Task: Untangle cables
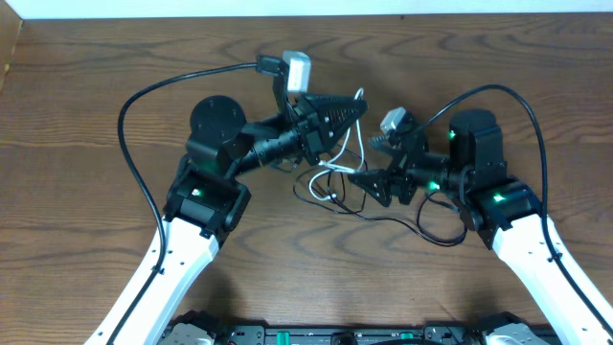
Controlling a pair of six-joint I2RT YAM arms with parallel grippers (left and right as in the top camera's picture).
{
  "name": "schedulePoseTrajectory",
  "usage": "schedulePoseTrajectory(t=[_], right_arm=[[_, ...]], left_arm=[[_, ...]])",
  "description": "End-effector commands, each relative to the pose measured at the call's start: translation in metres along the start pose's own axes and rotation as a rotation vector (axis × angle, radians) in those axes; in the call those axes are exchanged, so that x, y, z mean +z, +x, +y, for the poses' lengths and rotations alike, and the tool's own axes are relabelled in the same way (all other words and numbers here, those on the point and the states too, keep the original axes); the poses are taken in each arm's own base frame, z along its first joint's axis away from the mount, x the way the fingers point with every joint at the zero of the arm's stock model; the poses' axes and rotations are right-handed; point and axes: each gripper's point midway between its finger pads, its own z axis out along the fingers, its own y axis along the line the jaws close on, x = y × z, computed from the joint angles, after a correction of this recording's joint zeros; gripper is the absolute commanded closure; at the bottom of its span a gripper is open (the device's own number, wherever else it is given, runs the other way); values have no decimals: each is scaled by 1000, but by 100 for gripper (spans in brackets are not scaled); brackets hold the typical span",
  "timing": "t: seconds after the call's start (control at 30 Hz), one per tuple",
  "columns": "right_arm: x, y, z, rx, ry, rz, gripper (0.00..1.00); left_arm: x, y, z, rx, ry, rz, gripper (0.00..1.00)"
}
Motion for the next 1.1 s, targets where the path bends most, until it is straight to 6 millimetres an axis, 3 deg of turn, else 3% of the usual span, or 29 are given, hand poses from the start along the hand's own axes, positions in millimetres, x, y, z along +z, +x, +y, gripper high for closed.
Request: schedulePoseTrajectory(t=[0.0, 0.17, 0.33, 0.5, 0.57, 0.67, 0.83, 0.87, 0.93, 1.07], right_arm=[[2, -19, 23, -25, -105, -59, 18], [0, -46, 32, -30, -141, -149, 19], [-6, -73, 48, -39, -213, -242, 30], [-9, -82, 53, -38, -237, -272, 80], [-6, -74, 48, 4, -223, -239, 89], [2, -47, 25, 116, -110, -145, 99], [4, 10, -16, 264, 152, 39, 99], [3, 16, -20, 280, 178, 61, 99], [2, 20, -20, 290, 184, 73, 99], [1, 12, -28, 301, 223, 39, 99]], left_arm=[[-1, -15, -20, -89, 72, -41, 92], [-6, -37, -48, -83, 176, -118, 92], [-9, -43, -56, -78, 208, -138, 92], [-7, -37, -51, -55, 191, -114, 92], [-5, -31, -45, -16, 171, -93, 92], [-1, -17, -27, 17, 102, -43, 92], [-2, 17, 31, 7, -141, 53, 91], [-5, 25, 45, -7, -204, 73, 85], [-12, 42, 71, -44, -322, 120, 61], [-19, 66, 94, -105, -420, 195, 37]])
